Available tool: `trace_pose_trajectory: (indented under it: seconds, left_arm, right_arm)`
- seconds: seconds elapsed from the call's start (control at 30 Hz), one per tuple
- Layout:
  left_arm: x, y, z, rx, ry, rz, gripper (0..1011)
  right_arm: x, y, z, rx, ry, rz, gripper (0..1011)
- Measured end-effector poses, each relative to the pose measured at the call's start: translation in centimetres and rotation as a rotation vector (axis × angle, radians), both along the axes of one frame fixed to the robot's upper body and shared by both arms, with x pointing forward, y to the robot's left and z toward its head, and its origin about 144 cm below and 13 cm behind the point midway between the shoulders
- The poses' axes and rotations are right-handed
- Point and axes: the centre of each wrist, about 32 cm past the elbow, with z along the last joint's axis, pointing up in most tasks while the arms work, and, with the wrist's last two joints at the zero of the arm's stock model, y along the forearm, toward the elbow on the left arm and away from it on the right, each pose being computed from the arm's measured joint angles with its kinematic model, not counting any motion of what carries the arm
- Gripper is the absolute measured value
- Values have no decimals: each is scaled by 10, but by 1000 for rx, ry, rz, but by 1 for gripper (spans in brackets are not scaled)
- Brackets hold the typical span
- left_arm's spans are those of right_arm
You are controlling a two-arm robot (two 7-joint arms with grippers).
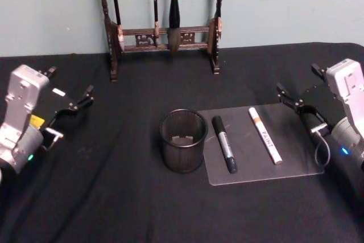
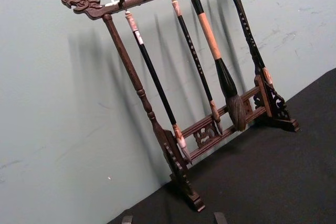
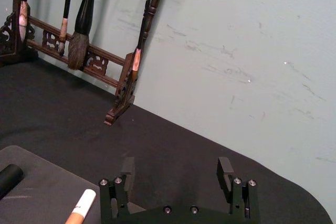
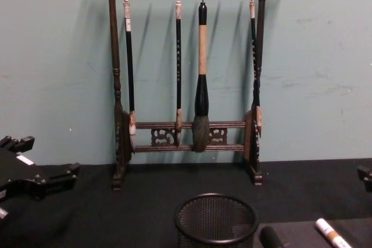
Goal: Pick up the water-based marker from the table and place it into the pen holder.
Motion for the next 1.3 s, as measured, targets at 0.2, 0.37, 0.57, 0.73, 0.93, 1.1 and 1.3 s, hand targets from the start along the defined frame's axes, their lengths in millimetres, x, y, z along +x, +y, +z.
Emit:
trace_pose_trajectory:
  seconds: [0.2, 0.37, 0.57, 0.73, 0.93, 1.1, 1.3]
  left_arm:
    - [0, 0, 0, 0, 0, 0, 1001]
    - [0, 0, 0, 0, 0, 0, 1001]
    - [0, 0, 0, 0, 0, 0, 1001]
    - [0, 0, 0, 0, 0, 0, 1001]
    - [0, 0, 0, 0, 0, 0, 1001]
    - [0, 0, 0, 0, 0, 0, 1001]
    - [0, 0, 0, 0, 0, 0, 1001]
  right_arm:
    - [0, 0, 0, 0, 0, 0, 1002]
    - [0, 0, 0, 0, 0, 0, 1002]
    - [0, 0, 0, 0, 0, 0, 1002]
    - [0, 0, 0, 0, 0, 0, 1002]
    - [0, 0, 0, 0, 0, 0, 1002]
    - [0, 0, 0, 0, 0, 0, 1002]
    - [0, 0, 0, 0, 0, 0, 1002]
